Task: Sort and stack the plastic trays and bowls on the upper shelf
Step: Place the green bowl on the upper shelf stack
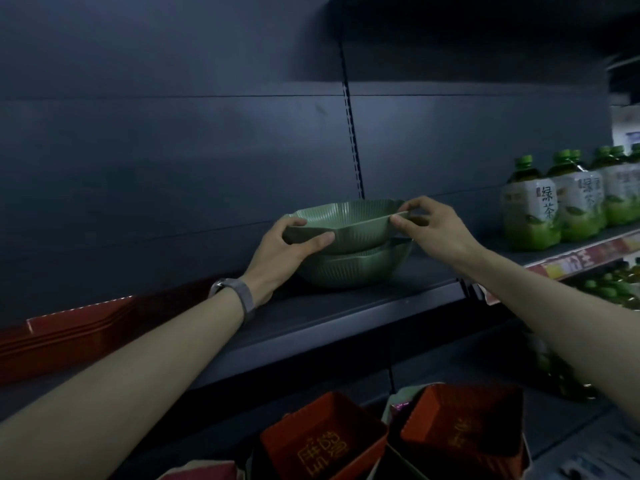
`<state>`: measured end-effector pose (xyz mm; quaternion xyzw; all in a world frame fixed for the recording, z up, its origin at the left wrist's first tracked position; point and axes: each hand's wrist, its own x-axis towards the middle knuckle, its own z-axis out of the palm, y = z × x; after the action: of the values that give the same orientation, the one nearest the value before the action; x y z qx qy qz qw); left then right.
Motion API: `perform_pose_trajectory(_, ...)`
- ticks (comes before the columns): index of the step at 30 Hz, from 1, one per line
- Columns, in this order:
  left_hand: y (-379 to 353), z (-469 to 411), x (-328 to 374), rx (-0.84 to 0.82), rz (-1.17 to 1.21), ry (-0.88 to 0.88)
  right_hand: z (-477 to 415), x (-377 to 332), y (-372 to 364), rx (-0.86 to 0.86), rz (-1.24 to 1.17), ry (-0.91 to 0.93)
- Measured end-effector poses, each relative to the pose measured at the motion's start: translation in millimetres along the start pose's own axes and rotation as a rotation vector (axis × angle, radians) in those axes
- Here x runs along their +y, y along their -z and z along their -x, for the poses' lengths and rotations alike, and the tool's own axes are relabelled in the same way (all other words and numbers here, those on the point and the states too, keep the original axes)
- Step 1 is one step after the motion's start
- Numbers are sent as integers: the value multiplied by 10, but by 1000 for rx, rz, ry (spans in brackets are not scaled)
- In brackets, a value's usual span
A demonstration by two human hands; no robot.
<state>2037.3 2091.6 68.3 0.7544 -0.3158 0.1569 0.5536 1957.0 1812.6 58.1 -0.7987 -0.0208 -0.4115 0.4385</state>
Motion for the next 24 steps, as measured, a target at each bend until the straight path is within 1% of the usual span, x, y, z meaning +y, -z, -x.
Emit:
perform_pose_trajectory(6, -185, 8, -64, -4, -83, 50, -76, 307, -48, -52, -63, -73)
perform_pose_trajectory(11, -273, 29, -60, -5, -126, 73, -151, 426, -136, -81, -110, -111)
perform_pose_trajectory(14, -363, 60, -50, 8, -114, 80, -174, 453, -213, -72, -104, -128)
perform_pose_trajectory(17, -436, 106, 10, 39, -163, 67, -177, 494, -279, -49, -105, -137)
perform_pose_trajectory(20, -411, 148, -32, 56, -197, 89, -151, 519, -298, -35, -117, -140)
perform_pose_trajectory(24, -370, 168, -73, 69, -202, 77, -97, 524, -304, -31, -132, -139)
